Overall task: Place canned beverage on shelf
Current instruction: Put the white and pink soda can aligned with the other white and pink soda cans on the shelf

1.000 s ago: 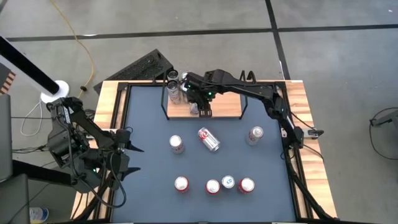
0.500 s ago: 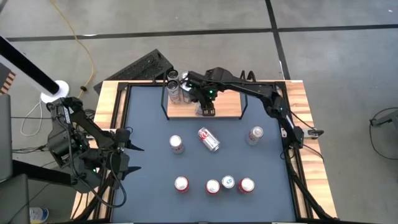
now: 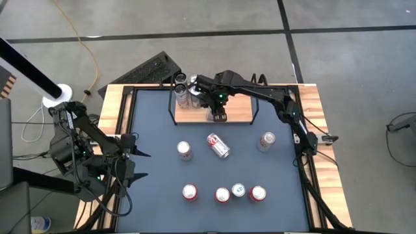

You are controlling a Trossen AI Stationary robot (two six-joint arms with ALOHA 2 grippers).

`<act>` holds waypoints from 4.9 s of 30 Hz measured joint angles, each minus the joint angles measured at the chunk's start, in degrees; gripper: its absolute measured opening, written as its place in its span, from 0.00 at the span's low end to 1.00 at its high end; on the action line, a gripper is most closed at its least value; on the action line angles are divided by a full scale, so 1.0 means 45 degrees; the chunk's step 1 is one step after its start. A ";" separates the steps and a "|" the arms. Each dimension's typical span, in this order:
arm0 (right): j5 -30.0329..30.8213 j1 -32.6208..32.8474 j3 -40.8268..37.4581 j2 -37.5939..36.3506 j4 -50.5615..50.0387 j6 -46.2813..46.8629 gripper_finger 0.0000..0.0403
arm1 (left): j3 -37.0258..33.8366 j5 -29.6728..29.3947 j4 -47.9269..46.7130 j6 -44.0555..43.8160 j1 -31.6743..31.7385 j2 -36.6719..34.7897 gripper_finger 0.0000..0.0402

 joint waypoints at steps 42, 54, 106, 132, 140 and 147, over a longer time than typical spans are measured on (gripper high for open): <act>0.1675 0.0172 -0.0875 -0.5420 0.1184 0.3607 0.56 | 0.0000 -0.0436 0.0010 -0.0245 0.0320 -0.0001 0.68; 0.4456 0.2142 -1.3809 -1.0479 1.2425 0.6392 0.02 | 0.0000 -0.0529 0.0081 -0.0127 -0.0386 -0.0001 0.68; 0.4779 0.1941 -1.5850 -0.7772 1.4802 0.9201 0.00 | 0.0000 -0.0935 -0.0319 -0.0279 -0.0457 0.0004 0.68; 0.2187 0.1005 -1.5085 -0.5314 1.9648 0.8558 0.00 | 0.0000 -0.0972 -0.0307 -0.0447 -0.0453 0.0004 0.68; 0.2363 0.0860 -1.4288 -0.5169 1.9779 0.7989 0.00 | 0.0000 -0.0966 -0.0327 -0.0369 -0.0453 0.0004 0.68; 0.1957 0.0811 -1.4095 -0.5179 1.9877 0.7690 0.00 | 0.0000 -0.0969 -0.0330 -0.0392 -0.0452 0.0004 0.68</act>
